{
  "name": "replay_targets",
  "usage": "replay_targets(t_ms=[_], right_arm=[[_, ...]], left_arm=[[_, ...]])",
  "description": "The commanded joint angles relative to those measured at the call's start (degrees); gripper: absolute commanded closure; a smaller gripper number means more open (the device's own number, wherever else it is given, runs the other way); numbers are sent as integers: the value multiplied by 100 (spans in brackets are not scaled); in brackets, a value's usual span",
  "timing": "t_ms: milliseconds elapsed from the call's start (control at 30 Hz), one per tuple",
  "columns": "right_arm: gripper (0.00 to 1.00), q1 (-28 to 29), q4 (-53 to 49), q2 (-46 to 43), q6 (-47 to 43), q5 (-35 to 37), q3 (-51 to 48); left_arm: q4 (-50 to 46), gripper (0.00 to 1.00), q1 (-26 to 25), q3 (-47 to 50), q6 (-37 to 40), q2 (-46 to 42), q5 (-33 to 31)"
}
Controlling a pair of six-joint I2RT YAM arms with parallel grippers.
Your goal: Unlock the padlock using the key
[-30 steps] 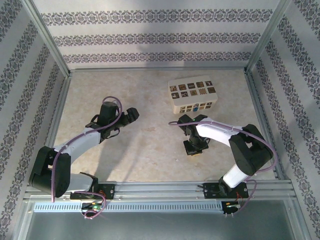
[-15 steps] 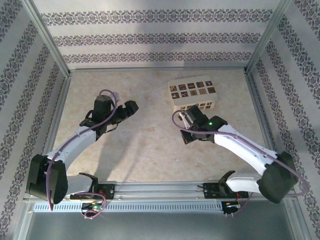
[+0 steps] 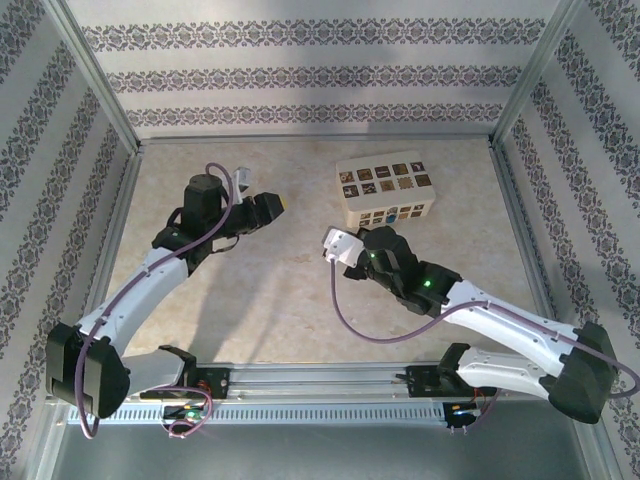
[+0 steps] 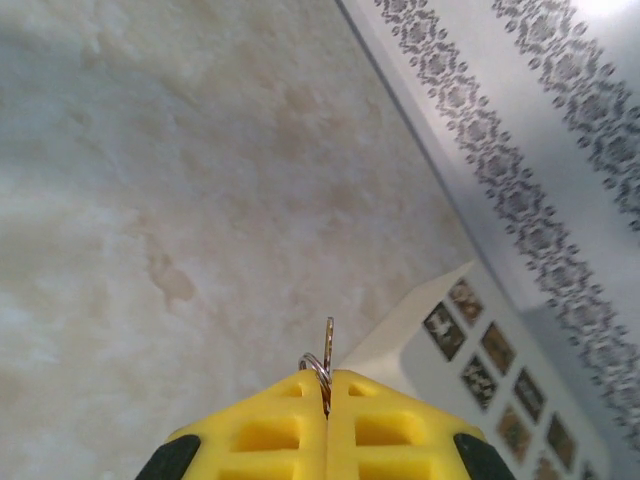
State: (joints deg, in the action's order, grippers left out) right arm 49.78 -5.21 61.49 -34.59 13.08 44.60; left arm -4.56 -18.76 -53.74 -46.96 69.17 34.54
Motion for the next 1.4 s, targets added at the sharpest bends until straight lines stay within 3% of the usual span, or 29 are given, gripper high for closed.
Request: replay_targets(t_ms=[0, 333, 467, 667, 1367], right_arm=[[100, 49, 734, 94, -964, 327, 84], [100, 76, 776, 389, -1067, 292, 330], [100, 83, 818, 442, -981, 273, 348], [100, 83, 908, 511, -1012, 263, 343], [100, 93, 904, 708, -1172, 332, 462]], left_arm=[[-162, 55, -242, -230, 21, -75, 92], [724, 63, -1027, -330, -673, 433, -53], [661, 67, -1192, -427, -1015, 636, -257], [635, 70, -1304, -506, -1702, 768, -589], [997, 80, -1507, -479, -2041, 1157, -576]])
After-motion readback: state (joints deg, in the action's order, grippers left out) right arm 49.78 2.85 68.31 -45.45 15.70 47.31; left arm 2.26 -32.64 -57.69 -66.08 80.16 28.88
